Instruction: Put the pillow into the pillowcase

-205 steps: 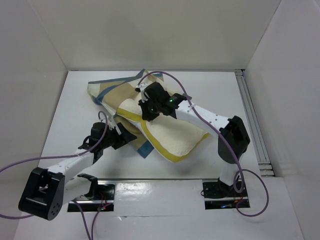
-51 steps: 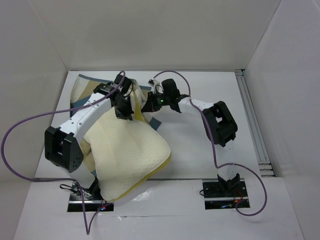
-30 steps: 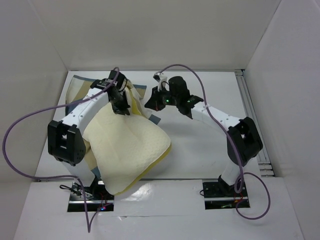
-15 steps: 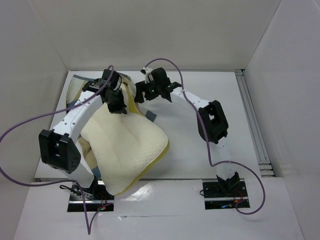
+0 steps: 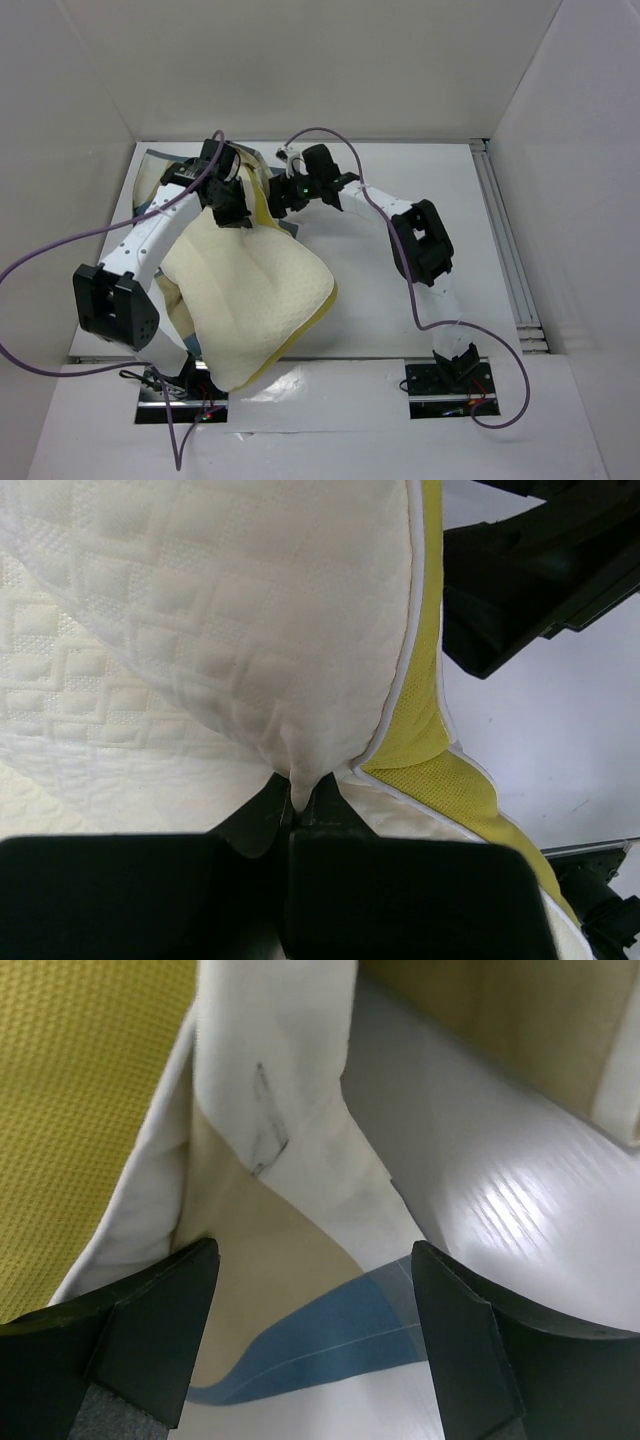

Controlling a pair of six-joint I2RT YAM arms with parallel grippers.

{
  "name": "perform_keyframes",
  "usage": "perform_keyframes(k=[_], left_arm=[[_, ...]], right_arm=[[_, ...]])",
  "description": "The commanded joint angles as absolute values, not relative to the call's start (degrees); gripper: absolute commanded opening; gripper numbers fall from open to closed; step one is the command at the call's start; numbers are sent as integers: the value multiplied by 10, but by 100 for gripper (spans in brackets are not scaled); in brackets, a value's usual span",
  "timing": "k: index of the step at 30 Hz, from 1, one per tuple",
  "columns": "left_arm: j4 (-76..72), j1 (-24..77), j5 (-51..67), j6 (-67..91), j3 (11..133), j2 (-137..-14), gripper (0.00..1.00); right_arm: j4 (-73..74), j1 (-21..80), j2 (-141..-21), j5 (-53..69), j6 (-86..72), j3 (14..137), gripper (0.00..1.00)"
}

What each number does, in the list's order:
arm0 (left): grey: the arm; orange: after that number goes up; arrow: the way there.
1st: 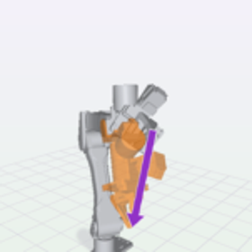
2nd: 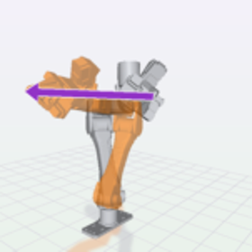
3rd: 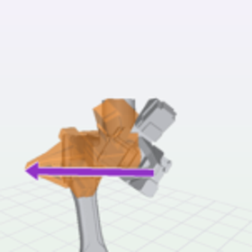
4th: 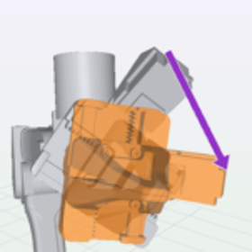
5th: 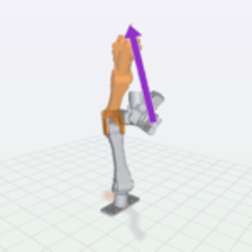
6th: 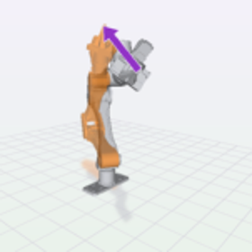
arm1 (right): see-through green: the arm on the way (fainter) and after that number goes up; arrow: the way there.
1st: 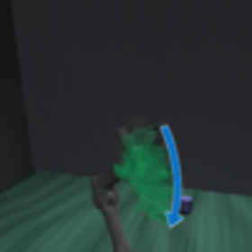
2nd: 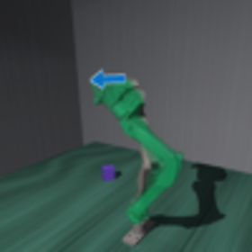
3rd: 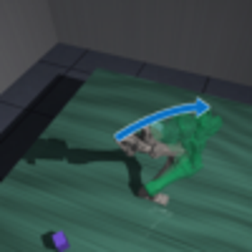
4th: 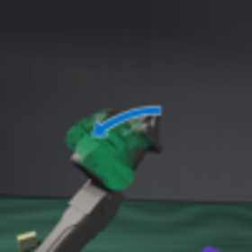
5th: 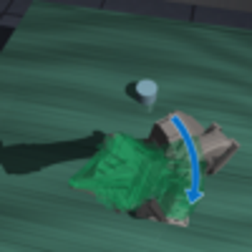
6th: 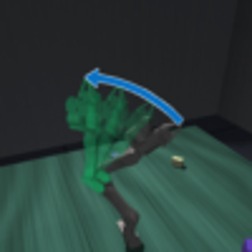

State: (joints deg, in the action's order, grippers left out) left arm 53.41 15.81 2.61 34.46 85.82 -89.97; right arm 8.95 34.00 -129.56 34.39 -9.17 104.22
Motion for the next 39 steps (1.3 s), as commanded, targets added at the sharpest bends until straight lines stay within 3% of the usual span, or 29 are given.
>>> perform_keyframes(k=[1,6,11,23,33,37,39], left_arm=[[538,156,40,331,859,-858,0],[548,151,23,326,859,-852,0],[548,146,18,326,848,-841,0],[554,146,18,321,825,-818,0],[554,146,30,321,825,-808,0],[554,146,30,321,825,-808,0],[554,146,30,321,825,-802,0]], right_arm=[[11,345,-1254,405,-89,1034,85],[-11,328,-1223,419,-89,988,85],[-75,301,-1152,417,-122,899,94],[3,322,-1205,462,-83,987,100],[22,345,-1313,443,-102,1121,100],[-2,345,-1342,428,-137,1158,87],[-17,340,-1342,428,-151,1158,85]])
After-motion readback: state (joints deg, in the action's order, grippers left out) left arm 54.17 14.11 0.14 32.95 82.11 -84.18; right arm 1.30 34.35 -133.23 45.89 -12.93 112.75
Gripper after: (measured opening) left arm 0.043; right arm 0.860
